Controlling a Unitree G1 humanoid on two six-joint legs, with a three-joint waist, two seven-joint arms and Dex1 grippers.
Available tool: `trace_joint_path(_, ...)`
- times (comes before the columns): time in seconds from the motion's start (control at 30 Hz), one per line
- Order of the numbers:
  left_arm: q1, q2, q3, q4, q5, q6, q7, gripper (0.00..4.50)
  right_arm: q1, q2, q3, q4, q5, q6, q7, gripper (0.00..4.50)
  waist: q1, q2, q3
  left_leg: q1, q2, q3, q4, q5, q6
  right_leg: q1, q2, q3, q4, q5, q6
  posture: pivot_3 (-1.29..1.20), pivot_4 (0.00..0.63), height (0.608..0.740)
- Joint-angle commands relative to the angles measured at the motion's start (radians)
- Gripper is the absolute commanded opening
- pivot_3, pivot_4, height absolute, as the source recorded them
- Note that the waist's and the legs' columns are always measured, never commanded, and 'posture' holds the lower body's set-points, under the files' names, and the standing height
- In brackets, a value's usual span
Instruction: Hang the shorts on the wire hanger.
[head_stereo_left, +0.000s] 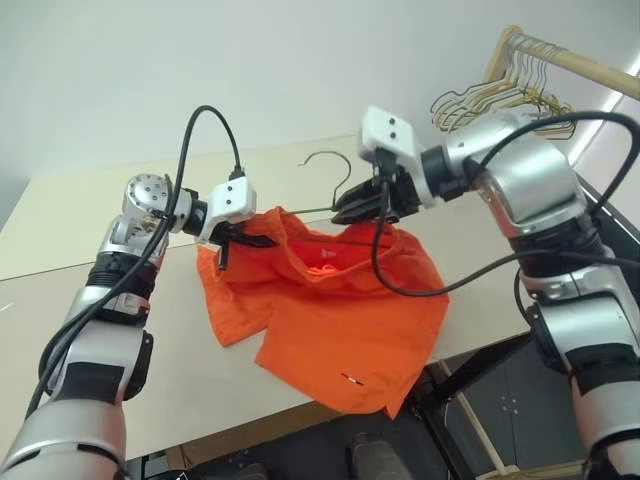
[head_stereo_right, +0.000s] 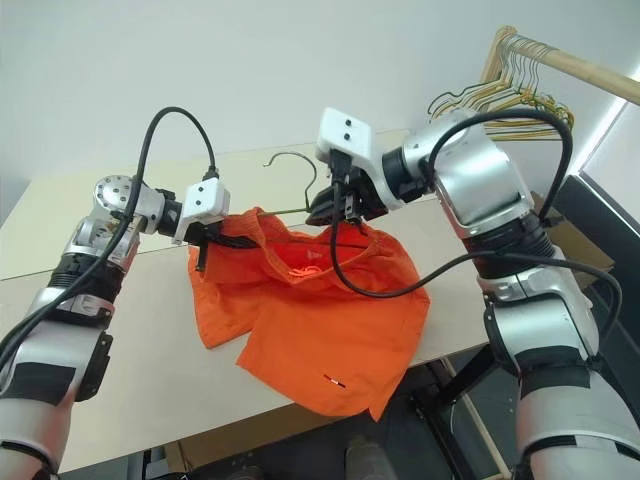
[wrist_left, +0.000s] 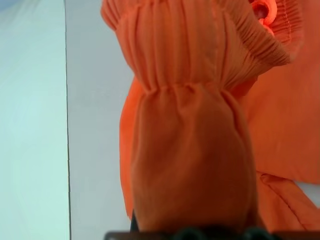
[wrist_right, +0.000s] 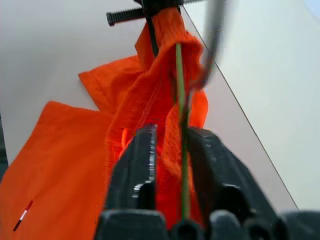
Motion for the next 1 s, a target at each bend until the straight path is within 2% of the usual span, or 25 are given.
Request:
trace_joint_path(0.03,0.022,0.027,0.045,-0.066,-0.029,0.039,0.016,0.0,0.013,-0.082,-0.161,-0.098,0.056,0.06,-0.041,2.58,0.002,0.0,0.0,0.0,0.0,0.0,0.0,0.0,0.0,0.0,0.0,0.0,0.0,0.0,0.0,-0.19,0.0,0.74)
trace_joint_path(0.2,0.054,0.04,0.053,-0.117,-0.032,0.075,0.021,0.0,0.149,-0.227,-0.316,-0.227,0.15,0.117,-0.04,4.33,0.01,0.0,0.0,0.0,0.0,0.0,0.0,0.0,0.0,0.001,0.0,0.0,-0.001,0.0,0.0,-0.18,0.0,0.74)
trace_joint_path(0.23,0.056,0.04,0.053,-0.121,-0.031,0.079,0.023,0.0,0.195,-0.256,-0.337,-0.247,0.162,0.11,-0.032,4.46,0.01,0.0,0.0,0.001,0.0,0.0,0.0,0.0,0.0,0.001,0.0,0.0,-0.001,0.0,0.0,-0.18,0.0,0.74)
trace_joint_path(0.3,0.056,0.039,0.052,-0.128,-0.03,0.087,0.024,0.0,0.279,-0.303,-0.343,-0.286,0.165,0.08,-0.022,4.46,0.011,0.0,0.0,0.002,0.0,0.0,0.0,0.0,0.0,0.003,0.0,0.0,-0.002,0.0,0.0,-0.18,0.0,0.74)
trace_joint_path(0.37,0.052,0.038,0.05,-0.129,-0.031,0.092,0.024,0.0,0.363,-0.336,-0.296,-0.326,0.106,-0.003,-0.044,4.46,0.01,0.0,0.0,0.002,0.0,0.001,0.0,0.0,0.0,0.002,0.0,0.0,-0.002,0.0,0.0,-0.18,0.0,0.74)
trace_joint_path(0.43,0.042,0.035,0.048,-0.124,-0.033,0.094,0.021,0.0,0.395,-0.317,-0.227,-0.316,0.03,-0.058,-0.105,4.46,0.006,0.0,0.0,0.002,0.0,0.001,0.0,0.0,0.0,0.001,0.0,0.001,-0.002,0.0,0.001,-0.19,0.0,0.74)
trace_joint_path(0.63,0.027,0.033,0.046,-0.113,-0.03,0.09,0.012,0.0,0.336,-0.203,-0.101,-0.195,-0.088,-0.13,-0.199,4.46,-0.005,0.0,0.0,0.003,0.0,0.001,-0.001,0.0,0.001,0.0,0.002,0.005,-0.002,0.0,0.0,-0.18,0.0,0.74)
trace_joint_path(0.8,0.031,0.035,0.046,-0.122,-0.033,0.089,0.005,0.0,0.286,-0.152,-0.041,-0.136,-0.12,-0.14,-0.18,4.46,-0.002,0.0,0.0,0.002,-0.001,0.001,-0.001,-0.001,0.001,0.001,0.001,0.004,-0.001,0.0,0.001,-0.18,0.0,0.74)
trace_joint_path(0.9,0.035,0.036,0.046,-0.127,-0.034,0.088,0.001,0.0,0.268,-0.143,-0.01,-0.082,-0.146,-0.174,-0.162,3.93,0.001,0.0,0.0,0.002,-0.002,0.001,0.0,-0.001,0.001,0.001,0.0,0.004,-0.001,0.0,0.001,-0.18,0.0,0.74)
trace_joint_path(1.0,0.037,0.038,0.047,-0.13,-0.035,0.084,-0.003,0.0,0.255,-0.144,0.007,-0.047,-0.166,-0.202,-0.134,2.81,0.002,0.0,0.0,0.002,-0.002,0.001,0.0,-0.001,0.001,0.001,0.0,0.004,-0.001,0.0,0.001,-0.17,0.0,0.74)
